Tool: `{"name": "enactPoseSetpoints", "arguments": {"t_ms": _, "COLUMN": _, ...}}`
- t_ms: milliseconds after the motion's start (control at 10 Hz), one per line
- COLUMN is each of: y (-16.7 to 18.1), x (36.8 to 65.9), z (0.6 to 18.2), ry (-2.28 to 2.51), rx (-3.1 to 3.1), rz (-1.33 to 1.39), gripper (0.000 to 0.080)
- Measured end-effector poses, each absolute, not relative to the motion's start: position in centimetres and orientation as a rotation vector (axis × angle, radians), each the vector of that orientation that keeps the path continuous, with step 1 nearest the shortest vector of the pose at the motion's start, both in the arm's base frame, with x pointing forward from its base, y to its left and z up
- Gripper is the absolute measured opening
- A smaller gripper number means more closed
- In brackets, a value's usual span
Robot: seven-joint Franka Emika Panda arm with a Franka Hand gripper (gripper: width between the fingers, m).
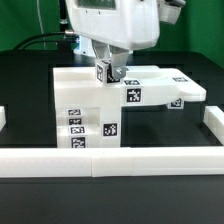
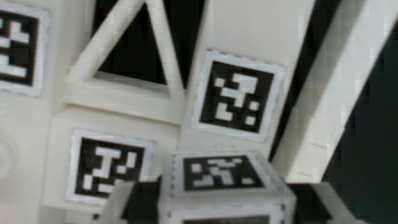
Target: Assemble chair
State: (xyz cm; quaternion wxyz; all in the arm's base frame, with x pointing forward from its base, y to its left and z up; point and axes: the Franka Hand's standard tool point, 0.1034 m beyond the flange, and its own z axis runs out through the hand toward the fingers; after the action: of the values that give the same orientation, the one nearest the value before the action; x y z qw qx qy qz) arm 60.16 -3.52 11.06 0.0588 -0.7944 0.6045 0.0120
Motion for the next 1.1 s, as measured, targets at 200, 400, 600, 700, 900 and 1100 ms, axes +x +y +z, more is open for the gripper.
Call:
{"name": "enactPoseSetpoints", "arguments": {"t_ms": 200, "y": -3.62, "x": 60.49, "z": 11.06, "ry": 2.043, "rx": -2.217, "rz": 0.008, "gripper": 0.0282}}
{"name": "enactPoseSetpoints", "arguments": {"t_ms": 400, "y": -3.35, "x": 60.68, "z": 11.09, "ry": 2.193, "rx": -2.060, "rz": 0.014, "gripper": 0.0282}}
{"name": "enactPoseSetpoints", "arguments": {"t_ms": 600, "y": -3.34, "x": 60.70, "z": 11.07, "ry": 2.142, "rx": -2.112, "rz": 0.010, "gripper": 0.0290}}
{"name": "enactPoseSetpoints", "arguments": {"t_ms": 700, "y": -3.39, "x": 60.83, "z": 11.20, "ry": 2.096, "rx": -2.154, "rz": 0.002, "gripper": 0.0473}}
{"name": "enactPoseSetpoints", "arguments": {"t_ms": 900, "y": -3.40, "x": 60.78, "z": 11.07, "ry": 1.925, "rx": -2.311, "rz": -0.012, "gripper": 0.0608}}
{"name": "enactPoseSetpoints", "arguments": {"t_ms": 1100, "y": -3.42, "x": 60.77, "z": 11.06, "ry": 1.739, "rx": -2.457, "rz": -0.028, "gripper": 0.0648}}
